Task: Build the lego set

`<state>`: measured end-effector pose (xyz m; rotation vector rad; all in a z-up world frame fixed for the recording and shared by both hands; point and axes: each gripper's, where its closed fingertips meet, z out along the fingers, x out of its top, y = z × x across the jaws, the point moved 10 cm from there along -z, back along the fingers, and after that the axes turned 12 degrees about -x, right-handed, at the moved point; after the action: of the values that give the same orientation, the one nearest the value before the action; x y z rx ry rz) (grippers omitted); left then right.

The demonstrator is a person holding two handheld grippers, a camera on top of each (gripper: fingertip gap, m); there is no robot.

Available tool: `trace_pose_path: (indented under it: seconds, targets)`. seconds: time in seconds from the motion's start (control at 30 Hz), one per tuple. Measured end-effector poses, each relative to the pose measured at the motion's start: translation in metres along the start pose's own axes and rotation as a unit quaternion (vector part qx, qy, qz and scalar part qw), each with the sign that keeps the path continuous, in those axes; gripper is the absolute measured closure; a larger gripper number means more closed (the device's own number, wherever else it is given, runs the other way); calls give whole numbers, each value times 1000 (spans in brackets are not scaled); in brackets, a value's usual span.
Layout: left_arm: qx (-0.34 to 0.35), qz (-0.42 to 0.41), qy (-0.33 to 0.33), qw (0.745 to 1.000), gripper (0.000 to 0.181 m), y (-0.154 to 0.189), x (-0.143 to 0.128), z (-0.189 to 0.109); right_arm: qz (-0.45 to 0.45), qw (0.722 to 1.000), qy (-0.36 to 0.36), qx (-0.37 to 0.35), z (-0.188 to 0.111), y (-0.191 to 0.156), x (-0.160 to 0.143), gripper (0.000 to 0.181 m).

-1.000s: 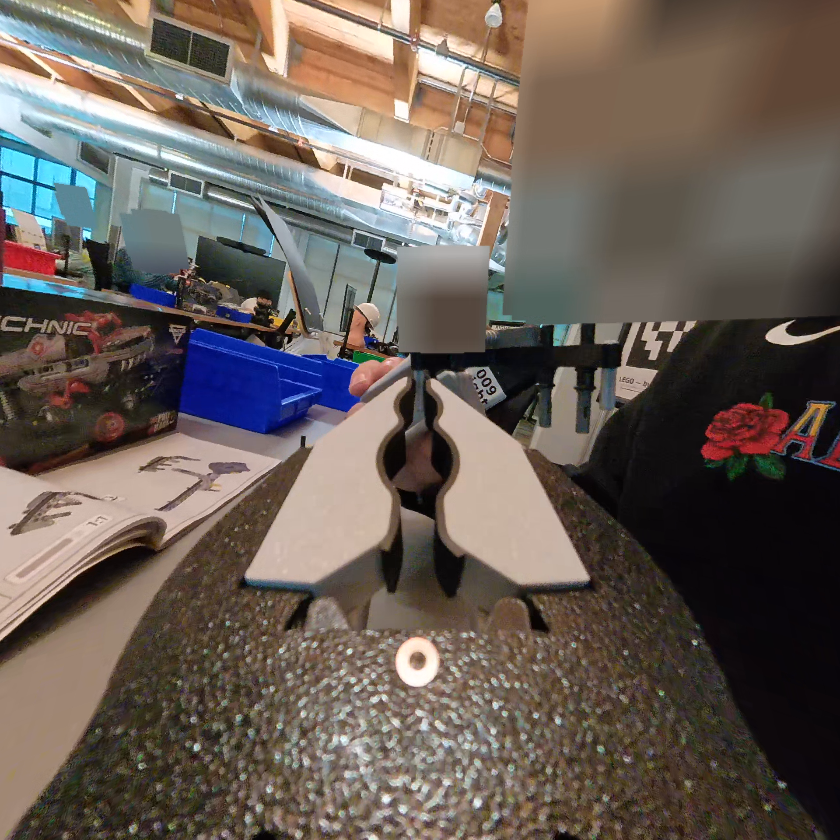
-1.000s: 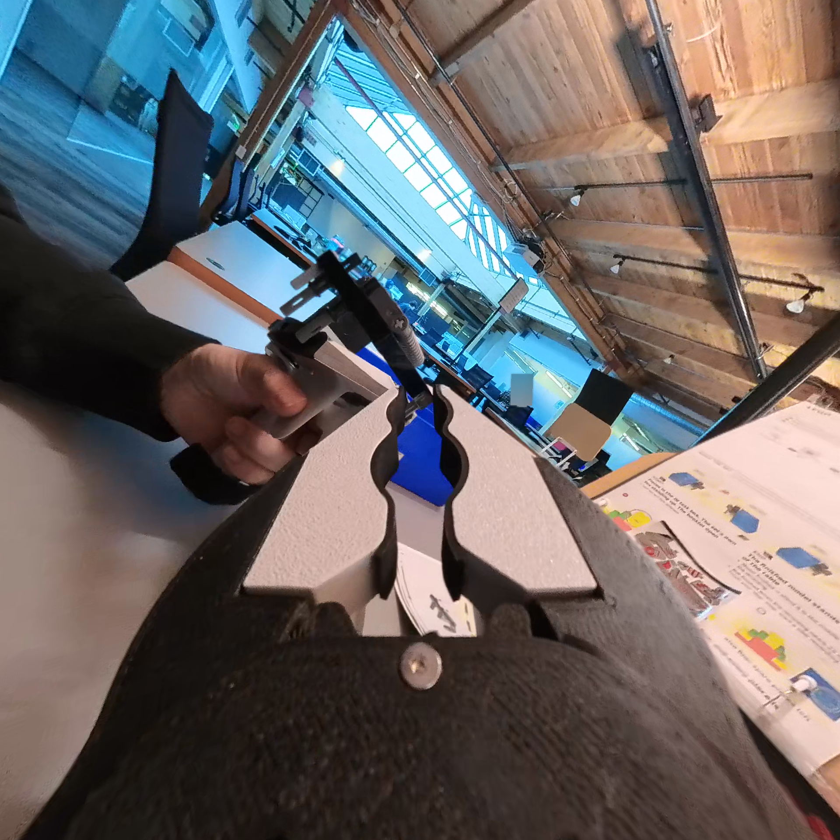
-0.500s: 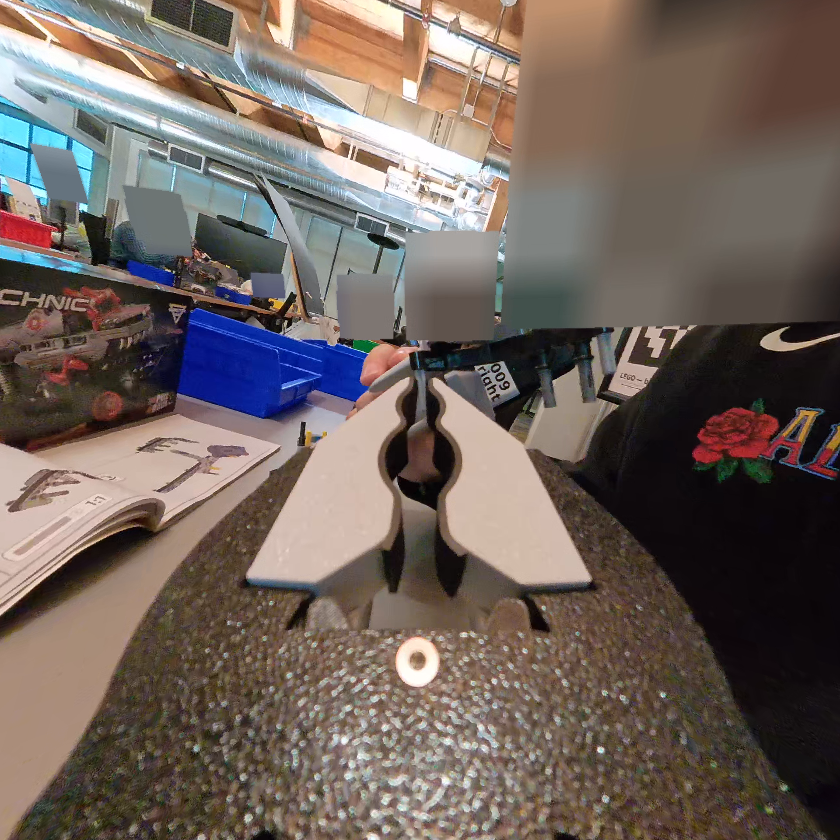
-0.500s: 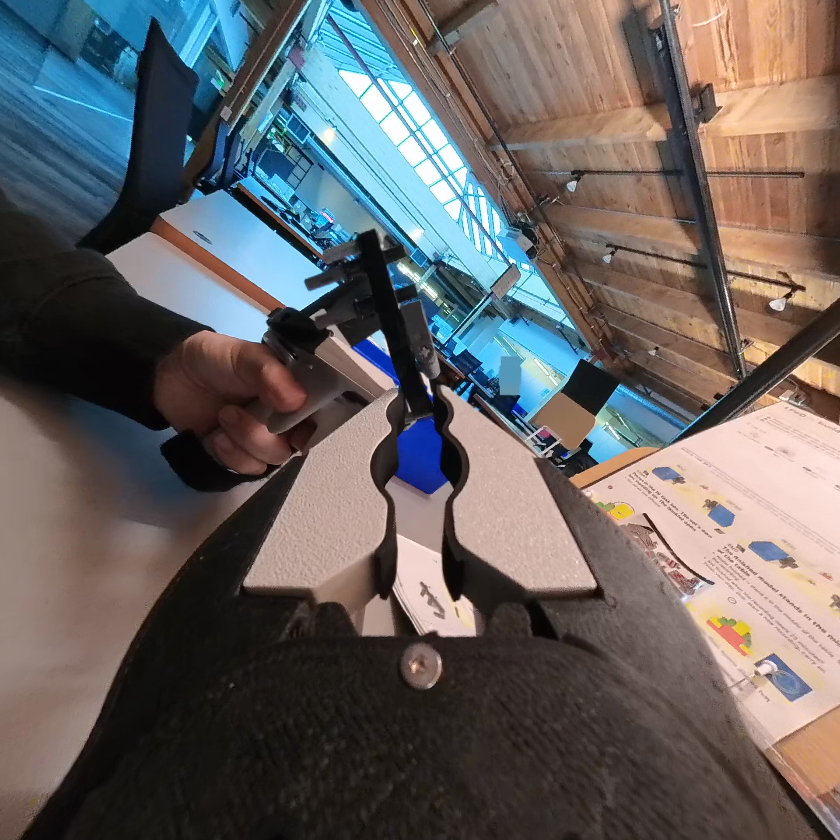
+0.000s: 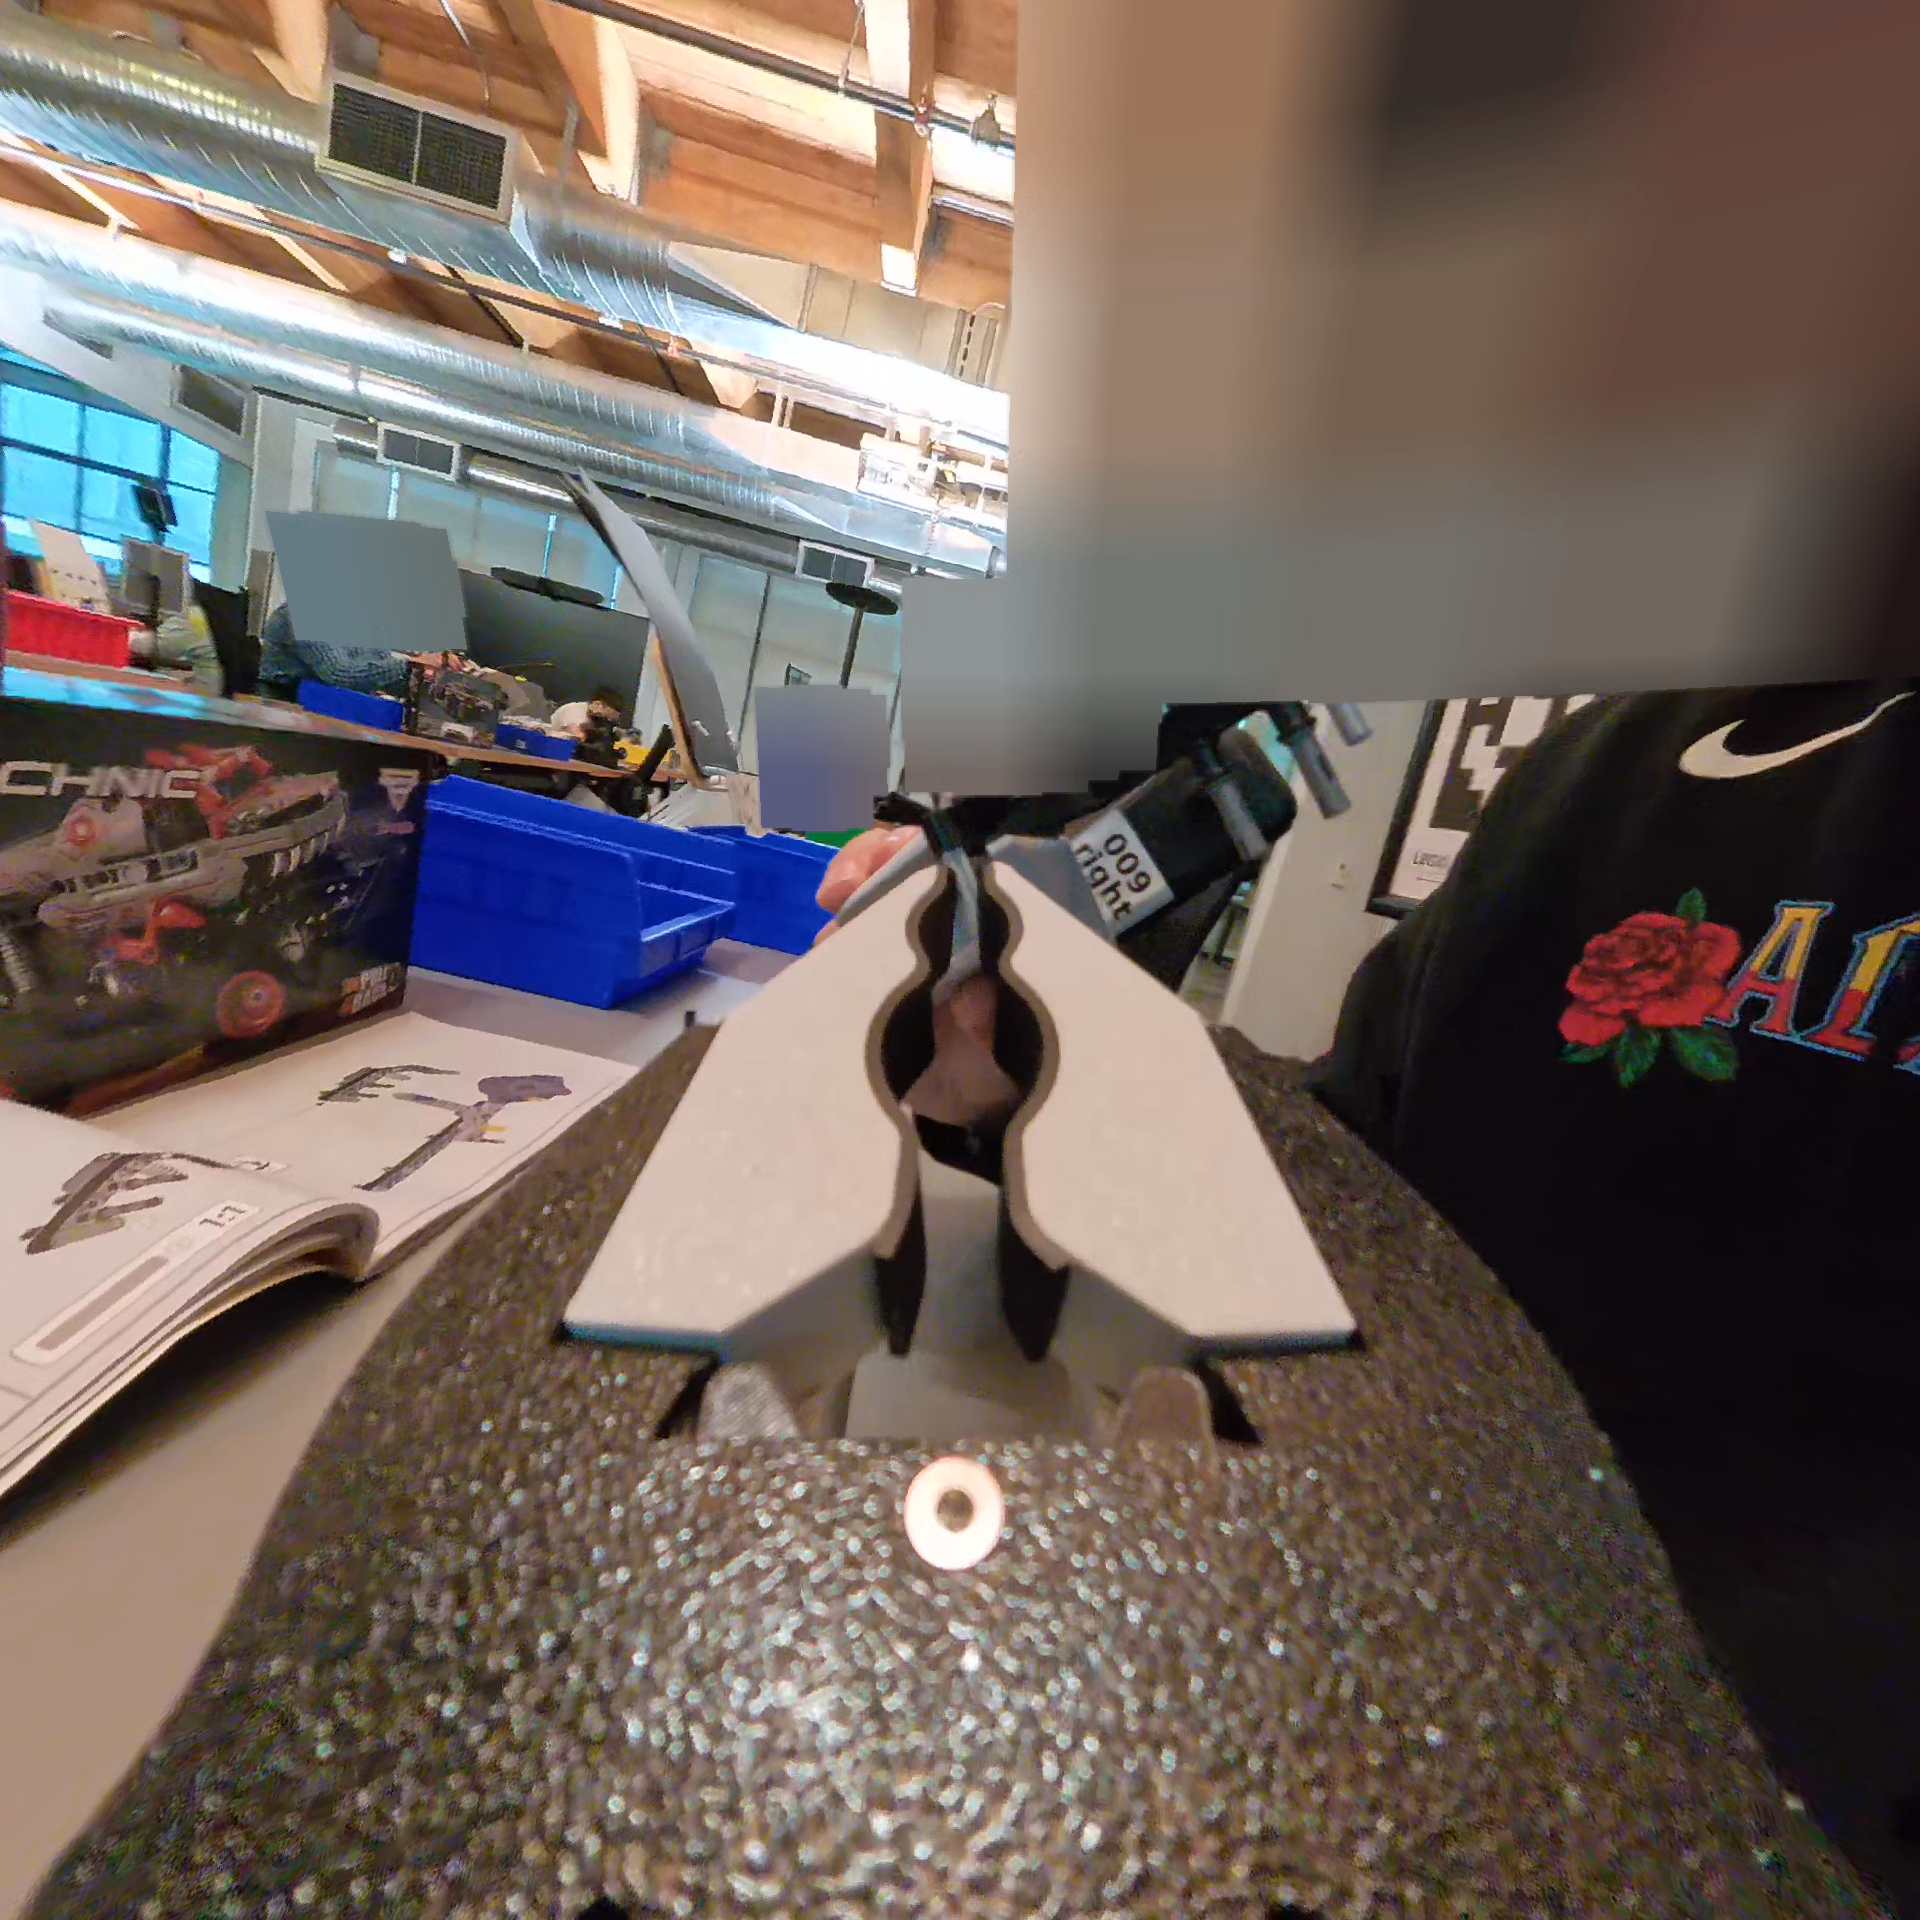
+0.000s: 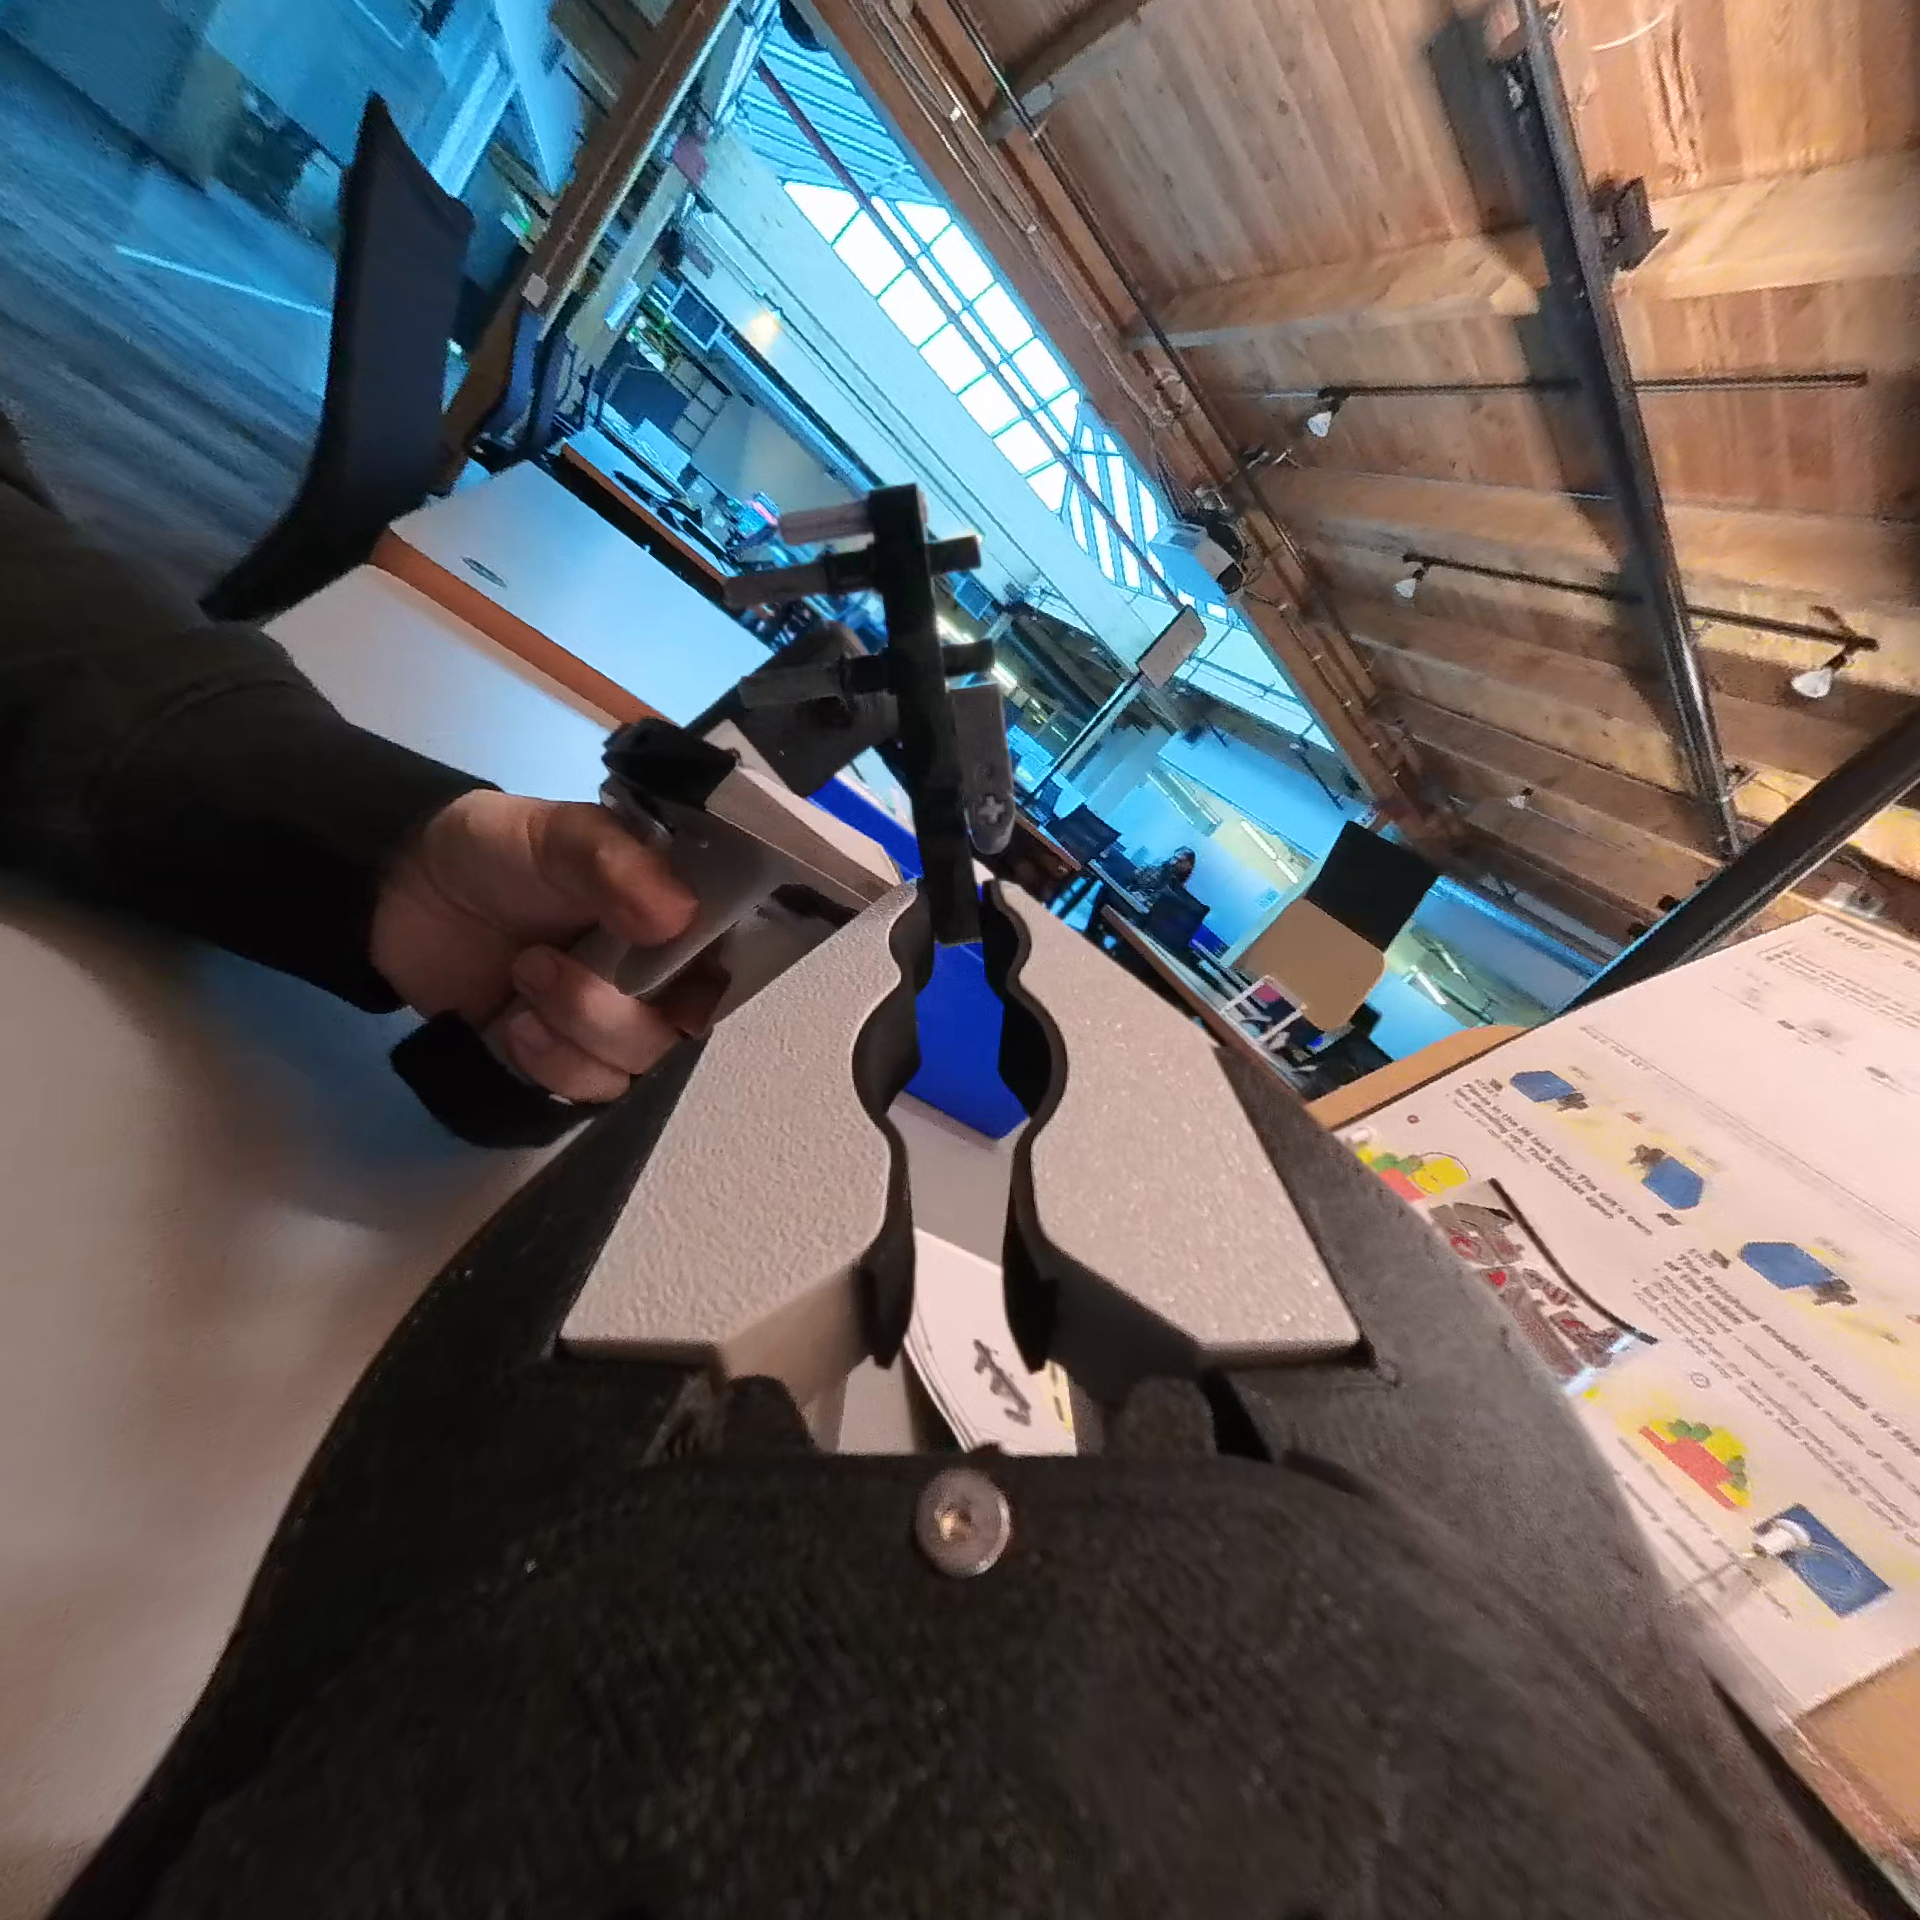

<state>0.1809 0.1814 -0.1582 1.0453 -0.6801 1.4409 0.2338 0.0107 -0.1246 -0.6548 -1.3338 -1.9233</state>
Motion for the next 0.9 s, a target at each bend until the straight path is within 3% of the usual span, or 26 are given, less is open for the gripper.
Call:
trace_pose_path:
  seconds: [0.13,0.33,0.43,0.67,0.9]
  targets:
    - [27,35,-20,999,180,4,0,2,-24,1000,-3,-7,-1,-1,-2,175]
    - [-12,-92,59,994,180,-5,-6,1,-52,998,-4,-29,0,-3,0,175]
    - [-9,-123,65,990,180,-9,-7,-1,-66,997,-17,-33,0,-4,-3,175]
    - [75,-40,4,996,172,-10,1,-4,14,999,-32,-42,1,2,-17,176]
    - [84,47,-85,992,162,-5,5,-2,71,997,-8,-26,-1,6,-20,176]
